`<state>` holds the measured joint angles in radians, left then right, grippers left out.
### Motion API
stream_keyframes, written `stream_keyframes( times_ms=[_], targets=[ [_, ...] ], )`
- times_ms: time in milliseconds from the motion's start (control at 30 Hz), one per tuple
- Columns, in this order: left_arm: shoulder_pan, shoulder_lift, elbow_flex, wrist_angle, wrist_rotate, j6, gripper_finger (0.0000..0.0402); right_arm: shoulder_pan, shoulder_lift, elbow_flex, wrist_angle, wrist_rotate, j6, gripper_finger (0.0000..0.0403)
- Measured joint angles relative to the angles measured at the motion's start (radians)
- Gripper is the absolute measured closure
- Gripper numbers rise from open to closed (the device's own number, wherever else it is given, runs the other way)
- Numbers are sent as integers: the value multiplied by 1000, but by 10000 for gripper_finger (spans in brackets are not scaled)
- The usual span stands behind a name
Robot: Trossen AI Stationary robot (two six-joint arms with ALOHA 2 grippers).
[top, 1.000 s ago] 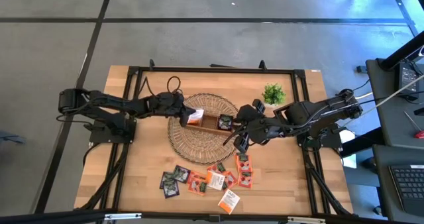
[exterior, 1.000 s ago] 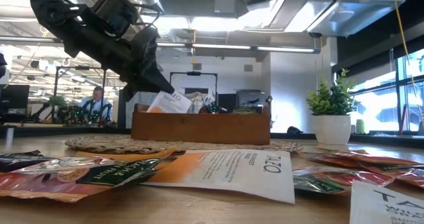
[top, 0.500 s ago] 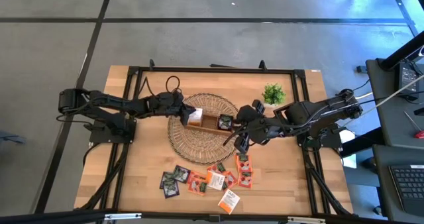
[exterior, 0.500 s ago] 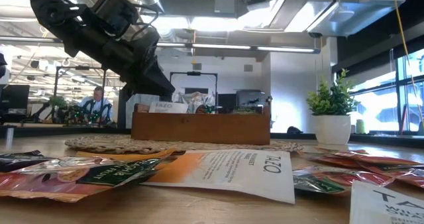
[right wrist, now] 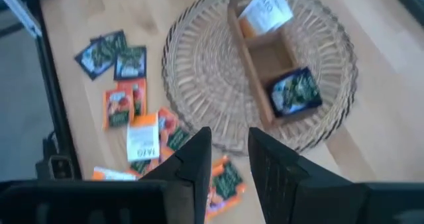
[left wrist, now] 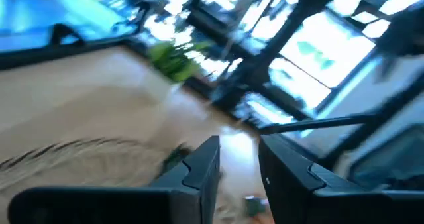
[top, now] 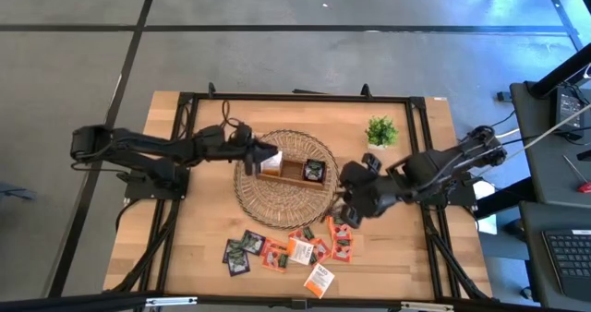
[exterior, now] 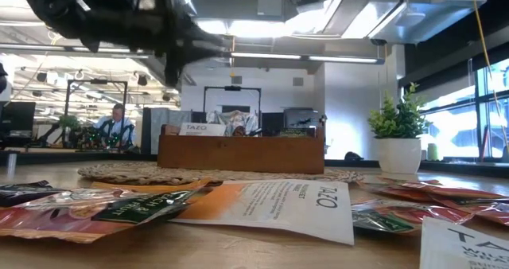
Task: Pick & Place Tea
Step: Put the orange tea bag into the middle section of the wooden organizer
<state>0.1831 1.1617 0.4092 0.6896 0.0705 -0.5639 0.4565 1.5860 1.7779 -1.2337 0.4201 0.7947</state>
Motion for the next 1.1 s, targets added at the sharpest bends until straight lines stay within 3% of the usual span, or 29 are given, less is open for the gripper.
stream_keyframes(
  times_ms=[133,267,500,767,933,1100],
  targets=[
    [-109,-19,33,-24,-29,13,301,50,0,-5,-28,-3,63,299],
    [-242,-2,131,-119,-162,95,301,66,2,-87,49,-46,118,299],
    [-417,96,327,-365,-308,122,301,62,1,-319,433,-259,11,299],
    [-574,366,511,-402,-419,28,300,59,-85,-570,638,-395,-11,299],
    [-625,559,645,-409,-511,-22,302,54,-229,-773,772,-399,65,299],
    [-633,746,794,-402,-526,-68,303,50,-356,-978,922,-397,173,299]
  ],
)
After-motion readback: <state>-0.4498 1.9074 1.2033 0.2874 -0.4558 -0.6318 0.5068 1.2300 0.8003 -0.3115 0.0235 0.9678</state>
